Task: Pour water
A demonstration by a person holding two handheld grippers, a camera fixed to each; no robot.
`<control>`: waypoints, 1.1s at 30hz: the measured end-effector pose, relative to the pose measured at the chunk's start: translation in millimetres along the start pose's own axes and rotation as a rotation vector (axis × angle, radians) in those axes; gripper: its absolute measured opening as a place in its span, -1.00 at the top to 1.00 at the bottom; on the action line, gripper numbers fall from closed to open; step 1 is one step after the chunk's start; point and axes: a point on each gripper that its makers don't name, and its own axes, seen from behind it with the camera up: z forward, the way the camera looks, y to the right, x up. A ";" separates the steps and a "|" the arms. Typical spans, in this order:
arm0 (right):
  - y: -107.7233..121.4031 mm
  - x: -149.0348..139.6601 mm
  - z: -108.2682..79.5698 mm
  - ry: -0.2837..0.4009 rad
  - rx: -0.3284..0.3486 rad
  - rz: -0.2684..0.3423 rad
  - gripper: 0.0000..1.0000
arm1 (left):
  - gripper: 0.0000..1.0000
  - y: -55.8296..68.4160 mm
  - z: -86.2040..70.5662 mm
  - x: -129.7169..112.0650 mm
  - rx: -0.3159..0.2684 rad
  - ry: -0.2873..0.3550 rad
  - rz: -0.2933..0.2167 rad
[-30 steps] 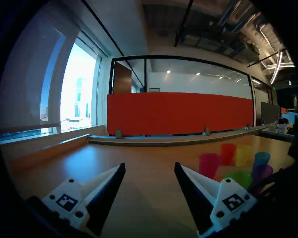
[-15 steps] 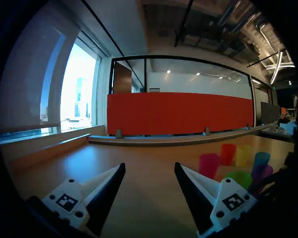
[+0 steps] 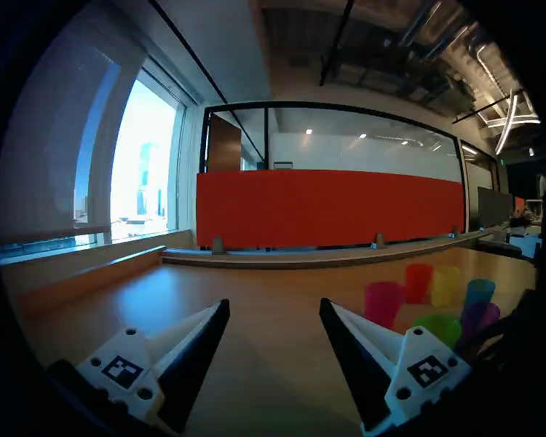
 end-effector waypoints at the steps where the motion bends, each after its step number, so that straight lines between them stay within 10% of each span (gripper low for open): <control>1: 0.4 0.3 -0.1 0.001 -0.001 -0.001 -0.98 | -0.83 0.0 0.1 0.0 0.000 0.000 0.000; 33: -3.7 -12.3 0.7 -0.039 -0.013 -0.059 -0.98 | -0.83 0.5 0.9 0.0 0.000 0.000 0.000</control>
